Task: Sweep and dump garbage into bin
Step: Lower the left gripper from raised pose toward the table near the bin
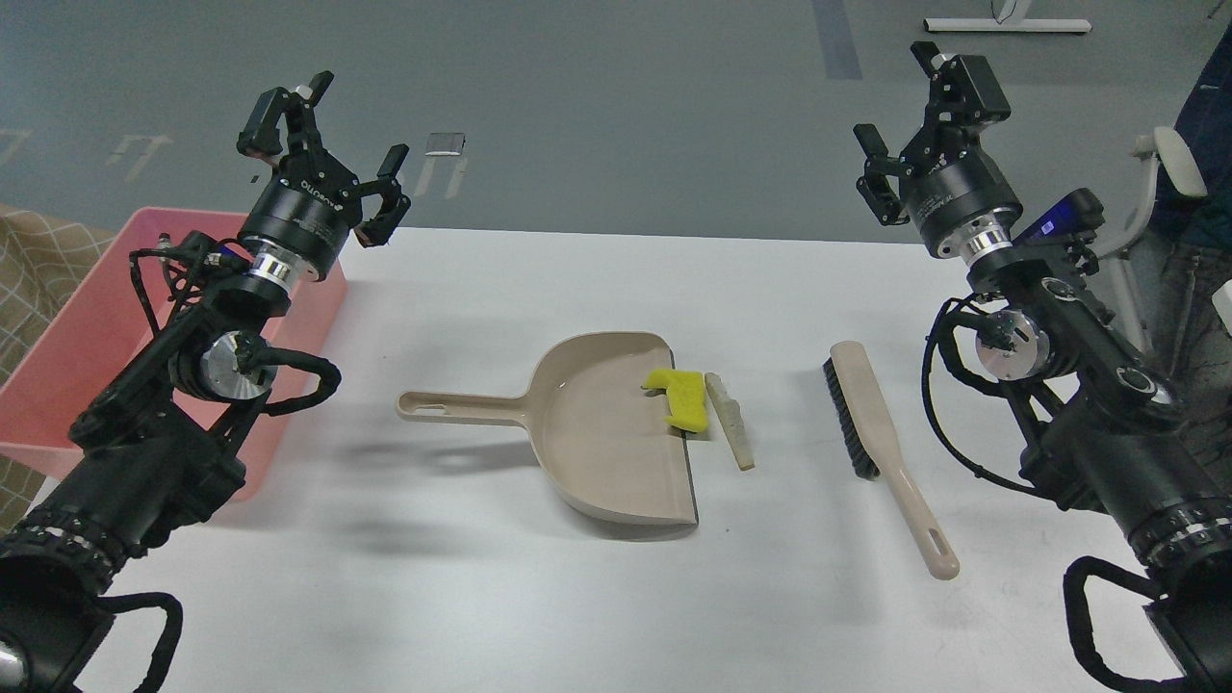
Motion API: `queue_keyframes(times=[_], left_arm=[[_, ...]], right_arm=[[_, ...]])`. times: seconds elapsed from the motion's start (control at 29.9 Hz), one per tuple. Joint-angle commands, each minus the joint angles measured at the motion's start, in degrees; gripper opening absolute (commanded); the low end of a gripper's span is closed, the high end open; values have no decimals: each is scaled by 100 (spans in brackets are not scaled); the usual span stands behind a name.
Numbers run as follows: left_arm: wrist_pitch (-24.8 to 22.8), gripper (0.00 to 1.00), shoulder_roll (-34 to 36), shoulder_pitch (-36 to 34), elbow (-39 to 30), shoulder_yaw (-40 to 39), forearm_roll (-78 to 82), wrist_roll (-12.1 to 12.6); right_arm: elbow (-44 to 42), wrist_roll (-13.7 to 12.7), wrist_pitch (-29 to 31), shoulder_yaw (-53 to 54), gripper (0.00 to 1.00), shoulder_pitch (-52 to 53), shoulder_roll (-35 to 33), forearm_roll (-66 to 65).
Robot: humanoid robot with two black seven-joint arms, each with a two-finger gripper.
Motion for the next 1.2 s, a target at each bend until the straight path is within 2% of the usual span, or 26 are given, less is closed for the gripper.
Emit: queue_keyframes(times=[0.0, 0.67, 0.74, 0.8, 0.87, 0.97, 1.04, 1.07, 1.17], left_arm=[[-10, 98, -30, -16, -78, -3, 2, 14], [51, 99, 14, -7, -158, 287, -7, -4], [43, 98, 14, 2, -184, 295, 11, -127], [78, 98, 83, 28, -428, 391, 151, -459], [139, 98, 206, 72, -674, 541, 248, -549], [279, 99, 487, 168, -1052, 804, 248, -409], [306, 99, 681, 213, -1325, 919, 187, -41], [324, 99, 769, 282, -1518, 876, 143, 283], [402, 99, 883, 519, -1870, 814, 12, 566]], right_arm=[[23, 8, 25, -14, 100, 3, -49, 0], [58, 17, 25, -14, 100, -84, -101, 0], [67, 17, 34, -14, 100, -84, -154, 0], [67, 17, 43, -23, 100, -84, -189, 0], [58, 17, 43, -23, 100, -93, -224, 0], [58, 8, 34, -32, 100, -84, -242, -9], [67, 8, 34, -32, 100, -93, -242, -9], [50, 8, 25, -32, 100, -93, -242, -9], [49, 8, 8, -32, 100, -93, -260, -9]])
